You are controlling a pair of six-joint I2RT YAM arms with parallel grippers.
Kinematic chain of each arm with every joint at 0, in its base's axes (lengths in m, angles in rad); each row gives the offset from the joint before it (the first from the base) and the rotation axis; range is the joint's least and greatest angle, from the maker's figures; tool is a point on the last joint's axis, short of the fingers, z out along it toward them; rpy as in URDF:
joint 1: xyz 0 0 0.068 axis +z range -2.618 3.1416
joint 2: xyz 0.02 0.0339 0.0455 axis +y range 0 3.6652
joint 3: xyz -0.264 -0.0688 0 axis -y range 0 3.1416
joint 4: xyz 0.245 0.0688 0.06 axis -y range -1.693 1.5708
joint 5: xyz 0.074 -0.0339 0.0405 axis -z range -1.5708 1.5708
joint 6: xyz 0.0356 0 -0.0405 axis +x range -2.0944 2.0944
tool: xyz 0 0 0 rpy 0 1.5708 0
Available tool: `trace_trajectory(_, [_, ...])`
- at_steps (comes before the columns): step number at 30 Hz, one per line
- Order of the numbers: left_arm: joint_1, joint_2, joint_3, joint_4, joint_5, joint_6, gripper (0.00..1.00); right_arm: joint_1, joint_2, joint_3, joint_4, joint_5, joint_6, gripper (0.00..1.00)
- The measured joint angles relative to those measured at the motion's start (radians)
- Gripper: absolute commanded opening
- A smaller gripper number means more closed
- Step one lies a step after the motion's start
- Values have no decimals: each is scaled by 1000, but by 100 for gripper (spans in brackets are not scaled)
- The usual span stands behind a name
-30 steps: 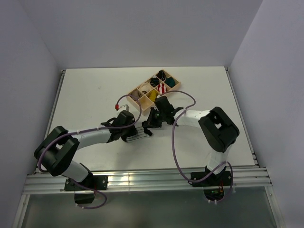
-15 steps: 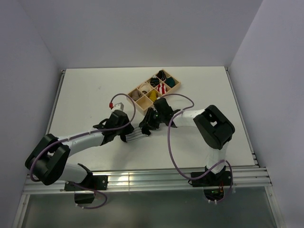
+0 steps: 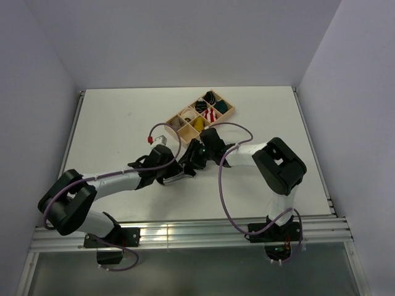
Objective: Roll the socks
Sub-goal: Roll the sock at the center of the board.
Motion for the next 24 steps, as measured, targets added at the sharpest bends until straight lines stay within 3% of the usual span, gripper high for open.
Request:
trace_trajectory(14, [-27, 66, 2, 84, -36, -109, 25, 0, -2, -8, 9, 2, 29, 55])
trace_trajectory(24, [-32, 159, 2, 117, -85, -192, 7, 0, -20, -10, 5, -2, 28, 56])
